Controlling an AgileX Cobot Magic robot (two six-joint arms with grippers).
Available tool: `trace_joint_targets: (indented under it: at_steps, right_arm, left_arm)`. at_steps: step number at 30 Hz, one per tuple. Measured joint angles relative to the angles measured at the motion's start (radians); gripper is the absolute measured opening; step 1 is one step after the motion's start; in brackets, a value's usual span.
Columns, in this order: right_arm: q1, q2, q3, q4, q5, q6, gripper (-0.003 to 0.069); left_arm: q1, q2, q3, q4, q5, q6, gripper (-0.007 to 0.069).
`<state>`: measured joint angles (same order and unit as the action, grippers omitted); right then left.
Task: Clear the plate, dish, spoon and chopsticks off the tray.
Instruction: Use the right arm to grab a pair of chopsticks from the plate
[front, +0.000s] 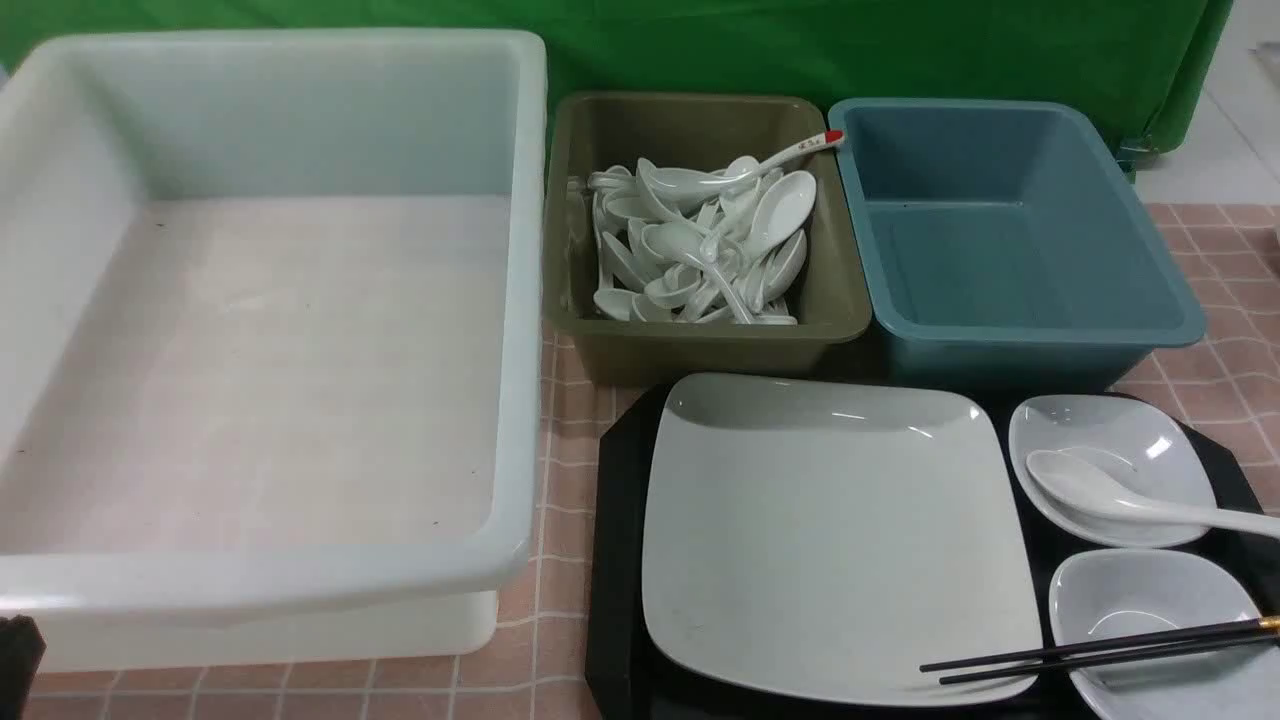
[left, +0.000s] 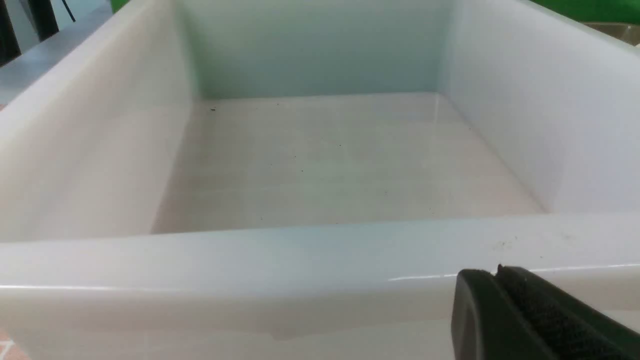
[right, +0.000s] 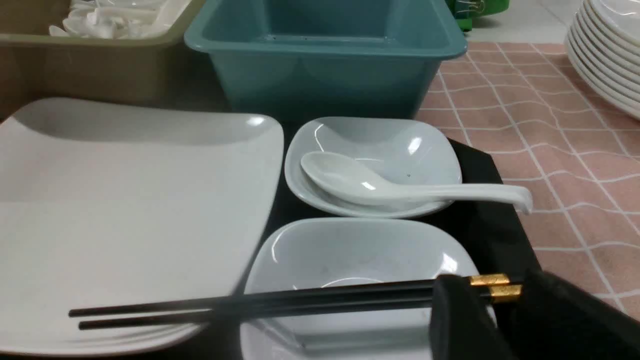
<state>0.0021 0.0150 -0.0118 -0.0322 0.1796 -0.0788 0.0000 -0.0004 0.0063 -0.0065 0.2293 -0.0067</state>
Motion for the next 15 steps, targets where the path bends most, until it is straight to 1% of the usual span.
trace_joint_targets:
  at_steps: [15]
  right_arm:
    - [0.0, 0.0, 0.0, 0.0, 0.0, 0.0, 0.0242]
  left_arm:
    - [0.0, 0.0, 0.0, 0.0, 0.0, 0.001, 0.0005]
